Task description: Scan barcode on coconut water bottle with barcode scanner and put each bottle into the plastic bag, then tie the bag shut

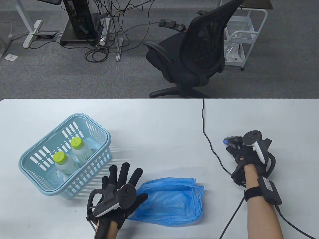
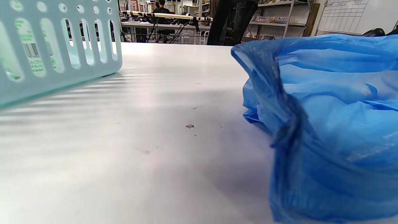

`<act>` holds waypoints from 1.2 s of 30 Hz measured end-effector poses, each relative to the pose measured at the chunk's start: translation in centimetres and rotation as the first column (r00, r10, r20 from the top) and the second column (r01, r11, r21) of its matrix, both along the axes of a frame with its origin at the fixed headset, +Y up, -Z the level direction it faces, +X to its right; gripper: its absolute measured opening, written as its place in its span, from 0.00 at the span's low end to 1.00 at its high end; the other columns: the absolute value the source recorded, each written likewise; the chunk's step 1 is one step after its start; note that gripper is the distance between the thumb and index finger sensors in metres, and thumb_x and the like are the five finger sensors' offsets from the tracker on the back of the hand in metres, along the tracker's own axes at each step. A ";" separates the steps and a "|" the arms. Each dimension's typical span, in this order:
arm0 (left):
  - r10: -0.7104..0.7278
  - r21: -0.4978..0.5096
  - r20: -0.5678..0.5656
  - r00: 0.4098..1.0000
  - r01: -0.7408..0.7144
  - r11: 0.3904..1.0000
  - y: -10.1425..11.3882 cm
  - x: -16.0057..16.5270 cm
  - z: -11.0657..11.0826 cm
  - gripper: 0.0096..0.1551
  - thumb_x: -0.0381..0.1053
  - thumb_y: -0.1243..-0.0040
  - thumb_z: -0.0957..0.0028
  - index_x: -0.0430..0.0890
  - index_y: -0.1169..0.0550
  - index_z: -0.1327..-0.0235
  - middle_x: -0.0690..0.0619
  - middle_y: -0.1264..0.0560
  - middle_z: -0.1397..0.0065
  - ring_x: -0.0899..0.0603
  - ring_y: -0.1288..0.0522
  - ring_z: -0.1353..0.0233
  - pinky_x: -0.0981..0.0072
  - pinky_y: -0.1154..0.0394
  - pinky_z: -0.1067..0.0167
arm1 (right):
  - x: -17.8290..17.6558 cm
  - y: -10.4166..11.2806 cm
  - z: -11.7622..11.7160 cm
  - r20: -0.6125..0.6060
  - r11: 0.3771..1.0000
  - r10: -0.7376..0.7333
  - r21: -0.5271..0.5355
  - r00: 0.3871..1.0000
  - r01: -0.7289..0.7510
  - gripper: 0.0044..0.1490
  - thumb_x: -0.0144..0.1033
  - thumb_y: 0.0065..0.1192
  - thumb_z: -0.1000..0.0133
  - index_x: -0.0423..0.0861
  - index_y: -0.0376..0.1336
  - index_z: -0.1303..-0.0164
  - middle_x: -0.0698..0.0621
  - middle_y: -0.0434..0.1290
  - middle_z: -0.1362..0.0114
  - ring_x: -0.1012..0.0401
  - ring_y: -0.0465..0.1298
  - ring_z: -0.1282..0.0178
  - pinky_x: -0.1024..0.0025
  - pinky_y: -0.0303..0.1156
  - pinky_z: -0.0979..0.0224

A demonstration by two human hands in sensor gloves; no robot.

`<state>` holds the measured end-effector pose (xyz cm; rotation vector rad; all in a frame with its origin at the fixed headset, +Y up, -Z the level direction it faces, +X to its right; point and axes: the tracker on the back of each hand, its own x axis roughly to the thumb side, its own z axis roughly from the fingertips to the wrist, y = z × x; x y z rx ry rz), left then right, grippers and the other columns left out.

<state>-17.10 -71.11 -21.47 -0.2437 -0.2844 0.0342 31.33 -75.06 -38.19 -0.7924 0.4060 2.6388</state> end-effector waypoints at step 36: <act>-0.028 -0.109 0.012 1.000 0.030 0.994 -1.1 0.3 -0.6 0.56 0.82 0.63 0.36 0.60 0.72 0.12 0.45 0.81 0.12 0.28 0.77 0.15 0.21 0.66 0.25 | -7.4 10.7 12.7 -0.263 0.834 -0.203 0.458 0.943 0.308 0.34 0.49 0.74 0.42 0.51 0.63 0.29 0.55 0.77 0.35 0.52 0.80 0.32 0.42 0.70 0.25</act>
